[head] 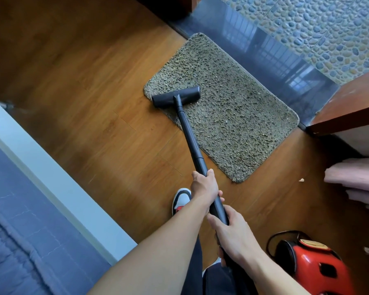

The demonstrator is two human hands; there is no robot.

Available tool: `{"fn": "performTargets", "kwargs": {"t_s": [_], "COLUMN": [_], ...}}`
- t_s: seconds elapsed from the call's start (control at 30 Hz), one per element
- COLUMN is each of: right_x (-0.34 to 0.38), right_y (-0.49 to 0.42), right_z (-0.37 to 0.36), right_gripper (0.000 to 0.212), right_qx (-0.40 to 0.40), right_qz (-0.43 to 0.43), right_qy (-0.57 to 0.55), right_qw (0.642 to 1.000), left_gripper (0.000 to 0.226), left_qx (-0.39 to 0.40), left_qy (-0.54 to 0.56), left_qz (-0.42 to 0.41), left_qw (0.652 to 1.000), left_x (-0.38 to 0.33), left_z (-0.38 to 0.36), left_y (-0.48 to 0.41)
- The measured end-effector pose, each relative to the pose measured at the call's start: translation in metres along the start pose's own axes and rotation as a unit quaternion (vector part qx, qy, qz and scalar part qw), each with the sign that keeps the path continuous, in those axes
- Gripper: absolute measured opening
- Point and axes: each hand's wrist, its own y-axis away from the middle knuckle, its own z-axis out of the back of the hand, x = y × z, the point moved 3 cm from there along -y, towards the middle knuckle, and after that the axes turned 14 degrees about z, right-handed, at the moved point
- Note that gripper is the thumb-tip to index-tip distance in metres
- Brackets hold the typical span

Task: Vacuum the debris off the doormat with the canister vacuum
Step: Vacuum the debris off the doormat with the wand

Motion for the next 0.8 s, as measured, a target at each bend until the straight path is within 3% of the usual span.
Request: {"fn": "performTargets", "kwargs": {"t_s": [0.57, 0.8], "right_x": [0.063, 0.05], "right_y": [-0.071, -0.054], "right_z": [-0.007, 0.002], "right_gripper": [0.013, 0.01], "right_qx": [-0.009, -0.009], "right_qz": [0.001, -0.006], "right_qy": [-0.058, -0.038], "right_qw": [0.998, 0.999], "left_gripper": [0.03, 0.03], "left_qx": [-0.011, -0.003], "left_qy": [-0.006, -0.02], "left_qz": [-0.018, -0.01], "left_qw": [1.0, 1.0], "left_x": [-0.092, -0.075], "left_z": [0.024, 0.013], "left_y": [-0.03, -0.022]}}
